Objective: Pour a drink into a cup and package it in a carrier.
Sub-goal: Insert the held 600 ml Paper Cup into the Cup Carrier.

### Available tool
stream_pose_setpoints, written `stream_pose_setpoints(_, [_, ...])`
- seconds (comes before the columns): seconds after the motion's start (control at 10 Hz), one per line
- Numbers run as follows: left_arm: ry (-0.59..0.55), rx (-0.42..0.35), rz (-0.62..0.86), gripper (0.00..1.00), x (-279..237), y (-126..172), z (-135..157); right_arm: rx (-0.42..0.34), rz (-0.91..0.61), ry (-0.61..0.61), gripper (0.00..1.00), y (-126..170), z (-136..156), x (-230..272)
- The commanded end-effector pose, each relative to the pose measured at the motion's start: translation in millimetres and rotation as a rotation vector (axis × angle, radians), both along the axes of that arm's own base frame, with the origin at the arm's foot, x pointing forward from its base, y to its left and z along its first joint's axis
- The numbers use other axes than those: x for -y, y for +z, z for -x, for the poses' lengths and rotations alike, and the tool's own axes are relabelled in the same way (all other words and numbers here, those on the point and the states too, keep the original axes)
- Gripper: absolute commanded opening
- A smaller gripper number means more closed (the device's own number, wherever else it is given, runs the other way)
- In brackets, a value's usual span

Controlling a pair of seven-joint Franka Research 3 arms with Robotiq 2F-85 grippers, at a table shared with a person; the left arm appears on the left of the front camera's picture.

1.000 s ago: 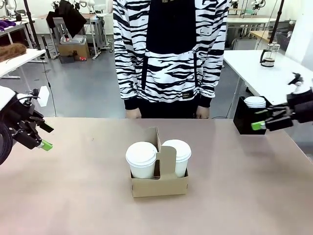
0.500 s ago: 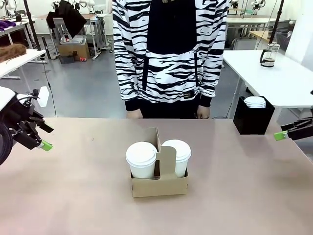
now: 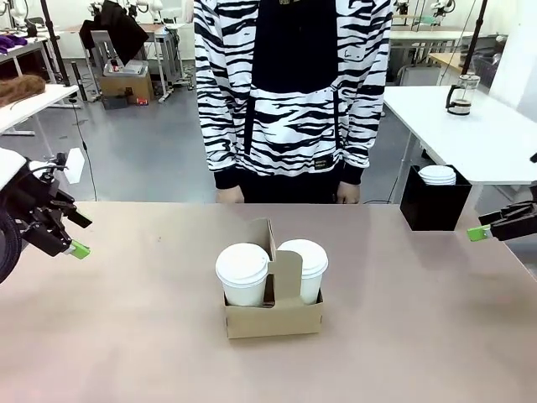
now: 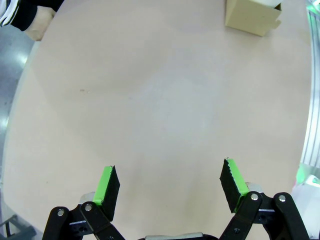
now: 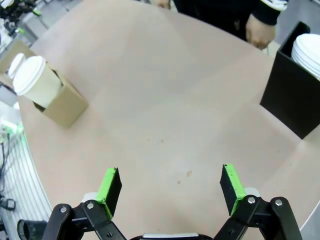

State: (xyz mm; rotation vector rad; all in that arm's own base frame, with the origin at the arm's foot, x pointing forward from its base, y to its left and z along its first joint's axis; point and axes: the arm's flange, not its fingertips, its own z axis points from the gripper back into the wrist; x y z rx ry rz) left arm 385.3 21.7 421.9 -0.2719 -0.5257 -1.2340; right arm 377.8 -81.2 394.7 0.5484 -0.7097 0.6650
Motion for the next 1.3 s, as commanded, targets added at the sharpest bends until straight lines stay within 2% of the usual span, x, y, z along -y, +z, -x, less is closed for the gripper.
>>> stream_pose_setpoints(0.0, [-0.011,0.005,0.02,1.0,-0.4,-0.4,0.3,0.004,0.017,-0.004,1.0,2.1,-1.4,-0.8])
stream_pose_setpoints(1.2, [-0.011,0.005,0.02,1.0,-0.4,-0.4,0.3,0.004,0.017,-0.004,1.0,2.1,-1.4,-0.8])
